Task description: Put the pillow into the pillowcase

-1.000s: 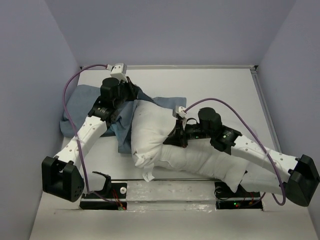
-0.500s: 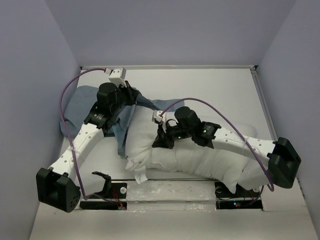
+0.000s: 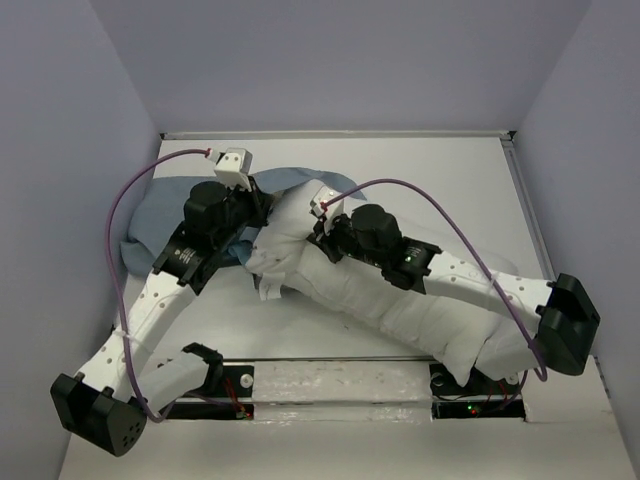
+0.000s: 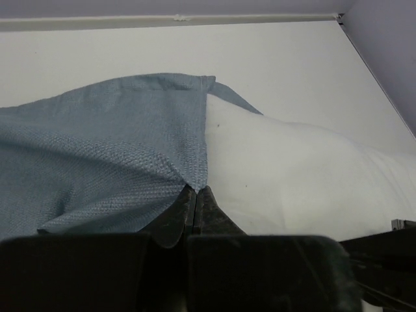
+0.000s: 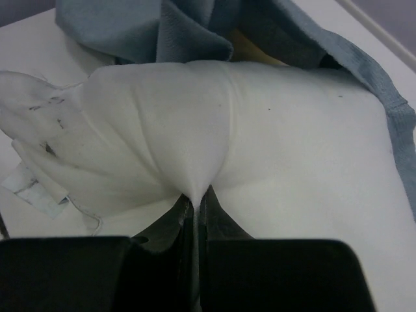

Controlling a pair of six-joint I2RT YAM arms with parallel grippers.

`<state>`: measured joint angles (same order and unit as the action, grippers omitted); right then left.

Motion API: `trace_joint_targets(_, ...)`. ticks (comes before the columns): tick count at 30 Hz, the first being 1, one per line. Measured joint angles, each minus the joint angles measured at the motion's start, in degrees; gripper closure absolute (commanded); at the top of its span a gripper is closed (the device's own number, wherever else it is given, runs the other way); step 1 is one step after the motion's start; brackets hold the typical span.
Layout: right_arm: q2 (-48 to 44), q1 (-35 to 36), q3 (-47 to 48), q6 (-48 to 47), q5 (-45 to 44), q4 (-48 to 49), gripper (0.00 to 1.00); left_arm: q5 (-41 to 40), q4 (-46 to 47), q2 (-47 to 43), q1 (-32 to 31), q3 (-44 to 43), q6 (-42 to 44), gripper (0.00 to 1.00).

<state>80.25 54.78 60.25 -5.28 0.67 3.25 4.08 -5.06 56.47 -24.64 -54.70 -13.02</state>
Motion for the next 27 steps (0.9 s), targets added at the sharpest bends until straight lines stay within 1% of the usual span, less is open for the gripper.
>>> trace_joint_targets(3,0.4,0.0,-0.3,-1.2,-4.5,3.4,1.00,-0.5,-1.9,-1.2,0.0,-0.2,0.8,1.00)
trace_joint_targets(7,1.4,0.1,-1.7,-1.6,-8.1,7.1,1.00,-4.1,-5.9,-1.0,0.0,-2.9,2.5,1.00)
trace_joint_targets(13,2.8,-0.3,-2.3,-0.6,-11.6,9.6,1.00,-8.5,-9.6,-0.1,0.0,-10.4,4.5,1.00)
trace_joint_targets(16,2.8,-1.9,-2.3,1.4,-11.7,10.5,1.00,-9.7,-10.7,-0.5,0.0,-10.6,5.0,1.00)
trace_joint_targets(19,3.3,-3.3,-1.8,3.2,-13.3,11.0,1.00,-8.7,-11.6,-1.2,0.0,-8.6,5.0,1.00)
trace_joint_targets(22,6.6,-3.5,0.9,5.7,-16.9,10.8,1.00,-8.5,-13.7,-1.3,-0.1,-7.2,5.4,1.00)
trace_joint_targets(27,11.1,-3.4,4.3,8.4,-23.9,10.0,1.00,-9.1,-15.6,-1.3,-0.1,-7.1,6.0,1.00)
